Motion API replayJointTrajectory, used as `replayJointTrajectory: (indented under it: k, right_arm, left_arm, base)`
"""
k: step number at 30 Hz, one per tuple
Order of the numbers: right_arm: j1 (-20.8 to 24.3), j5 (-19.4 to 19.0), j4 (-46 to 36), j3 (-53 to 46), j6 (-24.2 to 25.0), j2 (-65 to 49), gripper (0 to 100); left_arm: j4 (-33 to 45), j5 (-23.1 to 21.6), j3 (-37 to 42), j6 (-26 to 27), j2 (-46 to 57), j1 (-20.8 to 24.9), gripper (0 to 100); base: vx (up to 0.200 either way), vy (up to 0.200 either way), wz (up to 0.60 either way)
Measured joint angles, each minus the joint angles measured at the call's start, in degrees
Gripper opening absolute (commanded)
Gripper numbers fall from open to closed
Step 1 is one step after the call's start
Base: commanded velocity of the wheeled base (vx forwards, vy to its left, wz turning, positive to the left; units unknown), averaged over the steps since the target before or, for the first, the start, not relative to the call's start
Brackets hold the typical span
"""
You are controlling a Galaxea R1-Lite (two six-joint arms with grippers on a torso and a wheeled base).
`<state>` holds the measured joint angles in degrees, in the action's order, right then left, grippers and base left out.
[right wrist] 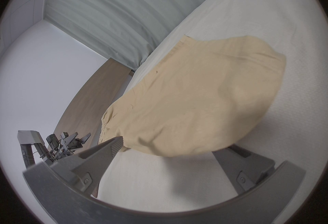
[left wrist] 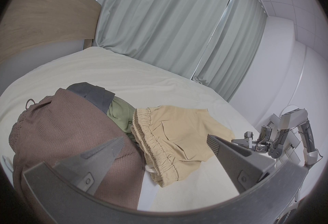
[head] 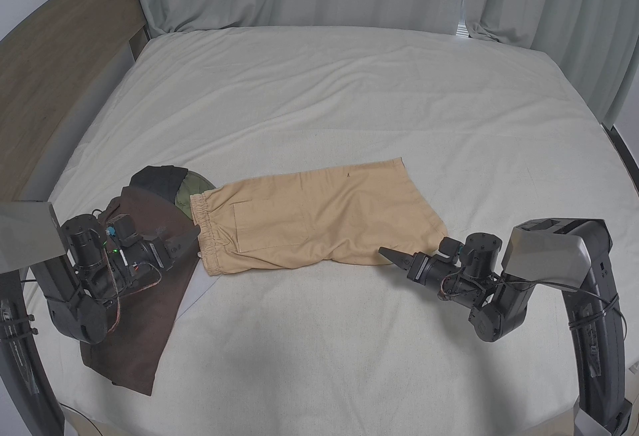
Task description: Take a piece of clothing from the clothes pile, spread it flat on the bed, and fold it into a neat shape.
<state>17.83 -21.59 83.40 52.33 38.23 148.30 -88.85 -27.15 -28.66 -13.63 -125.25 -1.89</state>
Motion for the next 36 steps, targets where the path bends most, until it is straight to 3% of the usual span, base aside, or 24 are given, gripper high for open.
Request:
replayJointTrajectory:
  k: [26, 27, 36]
  right_arm:
    - [3.8, 5.3, -3.5, 11.9, 3.9, 4.6, 100]
    - [3.8, 5.4, -3.4, 12.1, 4.1, 4.7, 0]
    - [3.8, 5.7, -4.1, 12.2, 4.6, 5.5, 0]
  left_arm:
    - [0.0, 0.0, -0.2, -0.2, 0.0, 0.1, 100]
    - [0.0, 0.0, -0.2, -0.2, 0.0, 0.1, 100]
    - [0.0, 0.0, -0.4, -0.4, -0.2, 0.2, 100]
  base:
    - [0.000, 0.000, 0.00]
    - [0.000, 0.000, 0.00]
    - [0.000, 0.000, 0.00]
